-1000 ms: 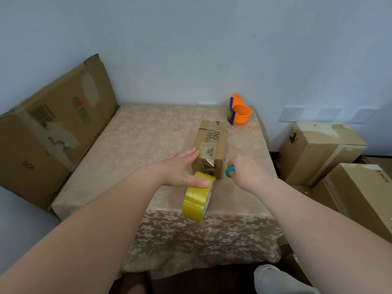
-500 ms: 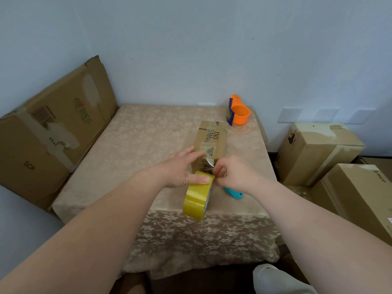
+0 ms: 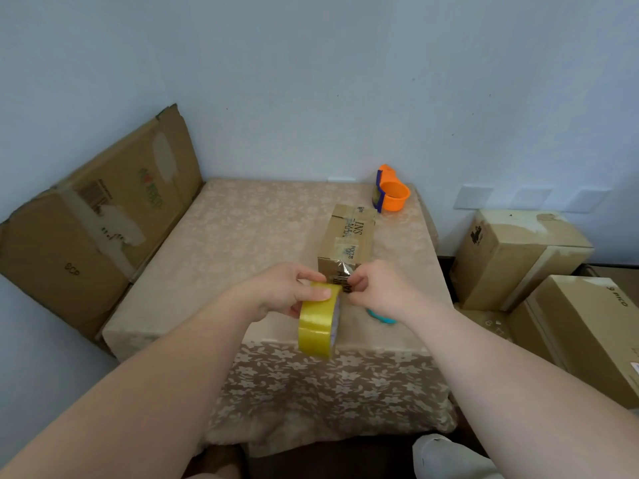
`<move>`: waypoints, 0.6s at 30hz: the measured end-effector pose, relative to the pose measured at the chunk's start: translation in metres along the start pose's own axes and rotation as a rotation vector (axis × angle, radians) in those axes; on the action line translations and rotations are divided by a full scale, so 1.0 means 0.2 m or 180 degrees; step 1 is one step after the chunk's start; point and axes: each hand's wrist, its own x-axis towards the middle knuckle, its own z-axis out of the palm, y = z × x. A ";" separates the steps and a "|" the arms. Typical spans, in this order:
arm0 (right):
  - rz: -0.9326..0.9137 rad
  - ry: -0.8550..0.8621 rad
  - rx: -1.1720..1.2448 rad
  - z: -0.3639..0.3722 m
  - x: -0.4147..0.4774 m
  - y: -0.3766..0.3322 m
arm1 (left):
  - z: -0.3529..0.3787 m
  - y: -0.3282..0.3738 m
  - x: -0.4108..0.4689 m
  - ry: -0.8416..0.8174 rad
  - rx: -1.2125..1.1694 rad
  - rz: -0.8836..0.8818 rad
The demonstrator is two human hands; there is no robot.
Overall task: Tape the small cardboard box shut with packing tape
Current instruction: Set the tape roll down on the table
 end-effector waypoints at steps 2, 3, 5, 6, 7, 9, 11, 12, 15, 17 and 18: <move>0.0162 0.0192 -0.0008 -0.02 0.01 0.01 | -0.03 0.02 -0.01 0.0313 -0.0053 -0.0019; 0.0231 0.0316 -0.0047 -0.03 0.02 0.02 | -0.05 0.03 -0.01 0.0564 -0.0018 -0.0026; 0.0360 0.0588 -0.0070 -0.05 0.02 0.02 | -0.10 0.02 0.02 0.1200 0.0267 0.0015; 0.0419 0.0698 -0.0047 -0.05 0.02 0.02 | -0.13 0.01 0.03 0.1516 0.0598 0.0016; 0.0461 0.0796 -0.0012 -0.05 0.02 0.02 | -0.15 0.00 0.04 0.1786 0.1028 -0.0006; 0.0556 0.0923 0.0070 -0.04 0.03 0.04 | -0.17 -0.03 0.05 0.2082 0.1820 -0.0079; 0.0585 0.0980 0.0161 -0.03 0.04 0.05 | -0.17 -0.07 0.06 0.2209 0.2340 -0.0179; 0.0599 0.0983 0.0226 -0.02 0.04 0.05 | -0.17 -0.10 0.06 0.2236 0.2535 -0.0258; 0.0581 0.1008 0.0427 -0.01 0.06 0.06 | -0.15 -0.18 0.09 0.2105 0.2938 -0.0485; 0.0527 0.0972 0.0602 0.01 0.07 0.08 | -0.14 -0.20 0.11 0.1910 0.2993 -0.0634; 0.0496 0.0939 0.0696 0.01 0.08 0.08 | -0.13 -0.19 0.11 0.1849 0.3024 -0.0702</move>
